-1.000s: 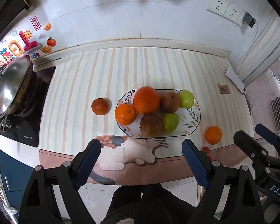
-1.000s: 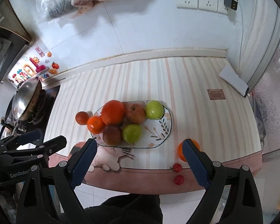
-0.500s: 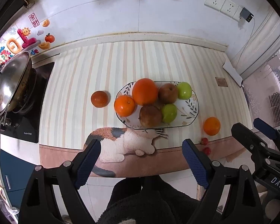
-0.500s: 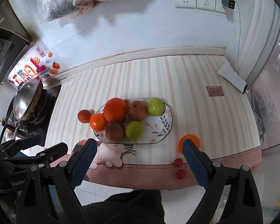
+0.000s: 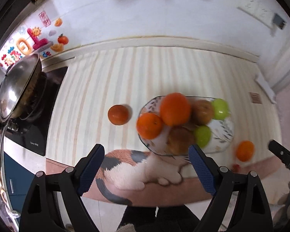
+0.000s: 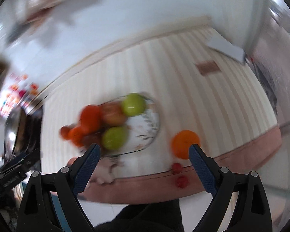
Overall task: Organize fruits
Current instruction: 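Grasp the dark tangerine with the left tool while the right tool grasps the orange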
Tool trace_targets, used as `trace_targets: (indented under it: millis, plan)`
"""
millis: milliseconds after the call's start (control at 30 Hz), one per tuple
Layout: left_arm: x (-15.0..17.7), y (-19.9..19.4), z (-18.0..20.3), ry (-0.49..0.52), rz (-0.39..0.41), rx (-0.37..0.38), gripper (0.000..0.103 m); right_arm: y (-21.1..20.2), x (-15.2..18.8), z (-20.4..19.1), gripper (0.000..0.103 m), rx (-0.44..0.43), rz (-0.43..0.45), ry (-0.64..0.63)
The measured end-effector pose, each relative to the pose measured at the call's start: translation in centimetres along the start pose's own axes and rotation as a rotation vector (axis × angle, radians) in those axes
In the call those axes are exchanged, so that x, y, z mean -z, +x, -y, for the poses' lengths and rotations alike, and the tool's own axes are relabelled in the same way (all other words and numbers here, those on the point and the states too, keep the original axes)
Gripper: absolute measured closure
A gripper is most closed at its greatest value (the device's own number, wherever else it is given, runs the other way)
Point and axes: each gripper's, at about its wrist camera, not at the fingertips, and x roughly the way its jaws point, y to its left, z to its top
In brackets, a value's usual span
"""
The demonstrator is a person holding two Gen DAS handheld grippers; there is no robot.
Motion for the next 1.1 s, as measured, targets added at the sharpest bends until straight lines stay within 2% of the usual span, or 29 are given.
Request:
trace_targets:
  millis: [100,167,333,400,467,533,633,800,900,1100]
  plan:
    - [-0.5,2.8,-0.7,-0.034,-0.04,-0.007,0.014,3.3,-0.4,3.3,0.008,0.011,-0.046,0.092]
    - [-0.7,4.1,-0.9,-0.051,-0.06,-0.008,0.014,6.0,-0.6,5.5,0.008,-0.022,-0.094,0.173]
    - [-1.0,7.0,-1.5,-0.083,-0.109,-0.021,0.014,10.5,-0.5,7.5,0.01,-0.004,-0.158,0.231]
    - [-1.1,7.8,-1.9,-0.098,-0.128,-0.027,0.014,12.2,-0.4,7.8,0.016,-0.006,-0.184,0.25]
    - [-1.1,8.5,-2.5,-0.116,-0.146,-0.023,0.014,13.4,-0.2,7.7,0.03,-0.004,-0.202,0.25]
    - [-1.3,9.1,-3.4,-0.137,-0.161,-0.024,0.014,13.9,0.0,7.6,0.035,0.006,-0.184,0.235]
    - [-1.5,9.8,-5.1,-0.186,-0.182,-0.012,0.014,13.7,-0.1,6.9,0.035,0.028,-0.174,0.2]
    - [-2.6,11.1,-8.2,-0.251,-0.215,0.006,0.014,12.4,-0.7,4.9,0.035,-0.011,-0.135,0.151]
    - [-3.6,12.2,-9.2,-0.266,-0.23,-0.005,0.014,11.6,-1.5,2.4,0.035,-0.049,-0.115,0.109]
    - [-6.0,15.8,-10.2,-0.276,-0.293,0.024,0.014,11.5,-3.2,-3.1,0.035,-0.093,-0.106,0.006]
